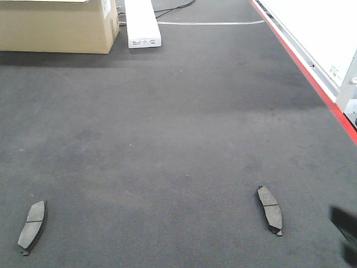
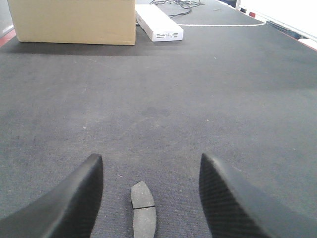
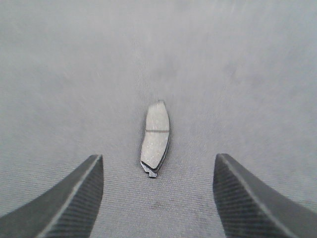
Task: Move and align brake pads A on conveyor
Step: 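Raise both open grippers away from the placed pads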
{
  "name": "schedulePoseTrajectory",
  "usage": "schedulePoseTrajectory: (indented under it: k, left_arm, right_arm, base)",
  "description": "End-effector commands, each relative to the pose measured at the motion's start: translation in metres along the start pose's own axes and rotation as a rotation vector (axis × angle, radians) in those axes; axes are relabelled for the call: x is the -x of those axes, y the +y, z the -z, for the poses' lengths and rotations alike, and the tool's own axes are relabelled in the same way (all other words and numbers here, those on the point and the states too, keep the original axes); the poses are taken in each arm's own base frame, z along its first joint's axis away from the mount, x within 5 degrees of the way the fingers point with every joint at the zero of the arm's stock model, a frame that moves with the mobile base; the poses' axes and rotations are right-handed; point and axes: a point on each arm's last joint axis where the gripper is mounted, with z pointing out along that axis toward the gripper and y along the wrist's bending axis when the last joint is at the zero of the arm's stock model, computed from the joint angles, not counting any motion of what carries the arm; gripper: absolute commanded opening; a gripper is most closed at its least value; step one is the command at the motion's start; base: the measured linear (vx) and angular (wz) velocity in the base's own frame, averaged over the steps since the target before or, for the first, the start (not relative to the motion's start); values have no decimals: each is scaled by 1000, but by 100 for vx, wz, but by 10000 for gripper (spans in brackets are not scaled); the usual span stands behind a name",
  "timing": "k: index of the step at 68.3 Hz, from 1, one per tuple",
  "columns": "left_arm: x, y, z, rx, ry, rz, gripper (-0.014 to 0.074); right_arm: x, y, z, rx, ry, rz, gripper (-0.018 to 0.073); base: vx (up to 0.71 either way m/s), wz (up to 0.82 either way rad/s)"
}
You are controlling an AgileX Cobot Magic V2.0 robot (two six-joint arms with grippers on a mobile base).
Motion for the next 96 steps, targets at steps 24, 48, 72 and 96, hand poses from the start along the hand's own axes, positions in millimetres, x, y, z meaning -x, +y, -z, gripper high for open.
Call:
schedulePoseTrajectory:
  k: [24,48,72,96]
  left_arm:
    - [14,-1,2,-13,-89,8,422]
    - [14,-1,2,-13,-89,8,422]
    - [14,-1,2,-13,-89,8,422]
    - [14,-1,2,-13,-89,8,422]
  right_arm:
    - [-33,-4,55,12,-390,46,466]
    - [-33,-4,55,17,-390,40,466]
    - [-33,-4,55,17,-390,40,466]
    - [-33,-4,55,17,-390,40,466]
  base:
    - [0,0]
    - [0,0]
    - [0,0]
    - [-10,3]
